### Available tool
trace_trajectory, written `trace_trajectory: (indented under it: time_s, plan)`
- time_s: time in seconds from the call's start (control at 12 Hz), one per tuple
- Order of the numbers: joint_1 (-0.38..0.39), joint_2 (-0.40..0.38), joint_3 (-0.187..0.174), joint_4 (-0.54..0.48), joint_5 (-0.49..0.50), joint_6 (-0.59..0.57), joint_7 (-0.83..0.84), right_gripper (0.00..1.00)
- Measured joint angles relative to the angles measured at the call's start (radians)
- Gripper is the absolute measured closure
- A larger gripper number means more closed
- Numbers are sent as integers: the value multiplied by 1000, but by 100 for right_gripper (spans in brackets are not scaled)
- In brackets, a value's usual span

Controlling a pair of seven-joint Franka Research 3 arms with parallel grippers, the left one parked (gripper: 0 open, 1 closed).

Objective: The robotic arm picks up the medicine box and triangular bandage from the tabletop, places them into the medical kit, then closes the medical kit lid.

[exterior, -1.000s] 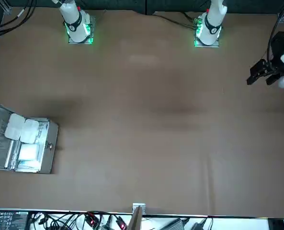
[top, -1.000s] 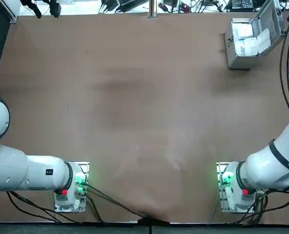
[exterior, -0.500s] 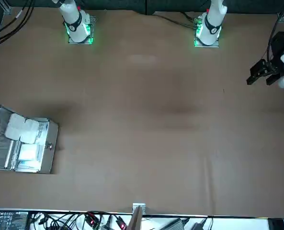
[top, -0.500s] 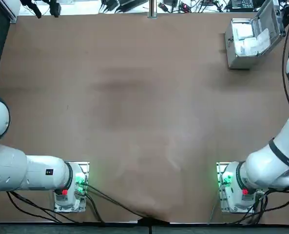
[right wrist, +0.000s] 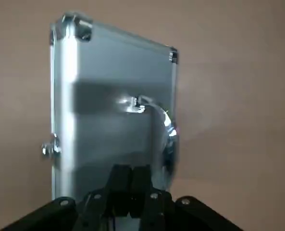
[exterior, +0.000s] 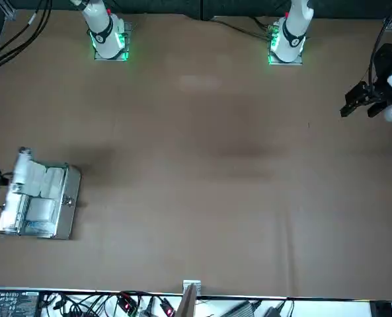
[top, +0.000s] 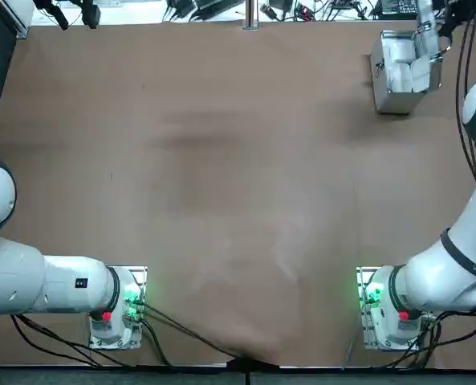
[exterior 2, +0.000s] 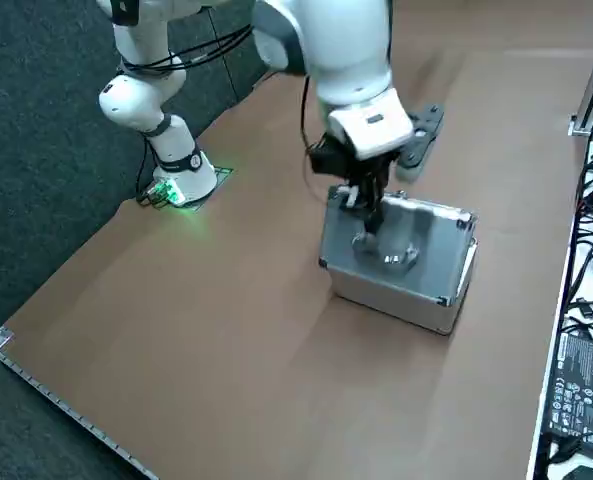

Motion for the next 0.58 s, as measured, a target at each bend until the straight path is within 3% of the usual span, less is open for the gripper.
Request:
trace_trajectory:
  time_s: [0.58]
  plan:
    - [142,-42,-1,1,-4,-90,48,99]
